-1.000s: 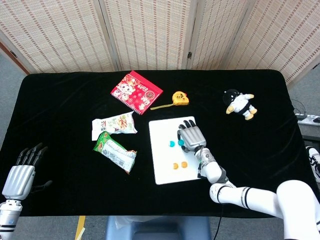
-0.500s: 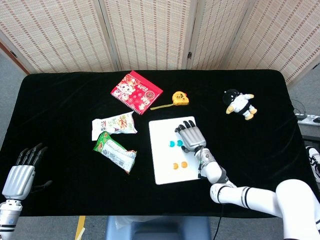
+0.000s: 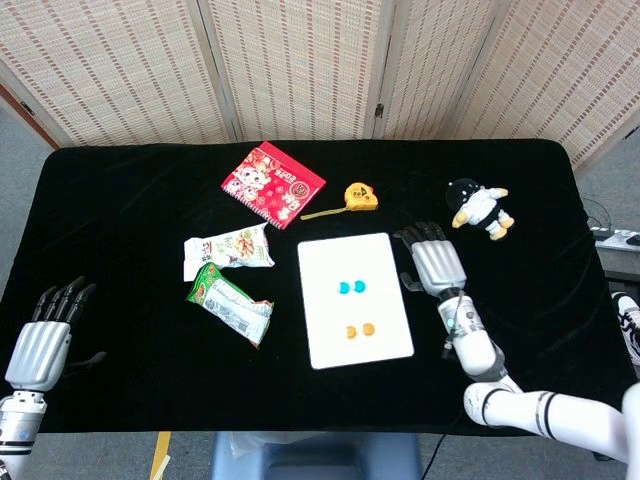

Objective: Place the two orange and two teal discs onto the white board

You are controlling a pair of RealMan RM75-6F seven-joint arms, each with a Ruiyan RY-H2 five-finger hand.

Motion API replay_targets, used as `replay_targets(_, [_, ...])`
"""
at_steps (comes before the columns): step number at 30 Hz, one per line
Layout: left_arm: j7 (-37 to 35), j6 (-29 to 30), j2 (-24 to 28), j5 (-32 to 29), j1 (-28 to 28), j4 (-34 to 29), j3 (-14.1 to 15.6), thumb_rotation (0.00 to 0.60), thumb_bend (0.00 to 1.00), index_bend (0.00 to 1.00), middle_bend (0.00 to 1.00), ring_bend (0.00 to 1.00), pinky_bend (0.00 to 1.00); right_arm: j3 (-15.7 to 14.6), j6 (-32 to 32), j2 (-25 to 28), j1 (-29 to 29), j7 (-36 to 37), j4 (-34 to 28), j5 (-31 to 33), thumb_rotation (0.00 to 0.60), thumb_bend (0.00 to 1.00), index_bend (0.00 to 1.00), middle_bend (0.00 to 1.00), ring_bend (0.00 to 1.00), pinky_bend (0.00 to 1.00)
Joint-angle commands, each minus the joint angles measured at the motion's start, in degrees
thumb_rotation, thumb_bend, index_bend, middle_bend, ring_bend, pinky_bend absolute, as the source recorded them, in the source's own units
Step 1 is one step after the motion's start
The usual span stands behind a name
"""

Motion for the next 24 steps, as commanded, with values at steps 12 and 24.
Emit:
replay_targets(12, [5.0, 1.1, 0.0, -2.7, -0.7, -3.8, -2.5, 0.6, 0.15, 0.05, 0.05, 0.1, 0.0, -9.9, 16.9, 17.5, -20.2, 15.7, -10.2, -21.7, 0.6, 0.27, 0.0, 0.0, 0.0, 0.0])
replay_targets(24, [7.5, 4.2, 0.0, -2.0, 1.6, -6.5, -1.0, 0.6, 0.15, 0.05, 0.05, 0.1, 0.0, -13.6, 24.0, 17.9, -30.0, 19.9, -9.3, -27.9, 0.6, 0.27, 0.0, 0.0, 0.0, 0.0])
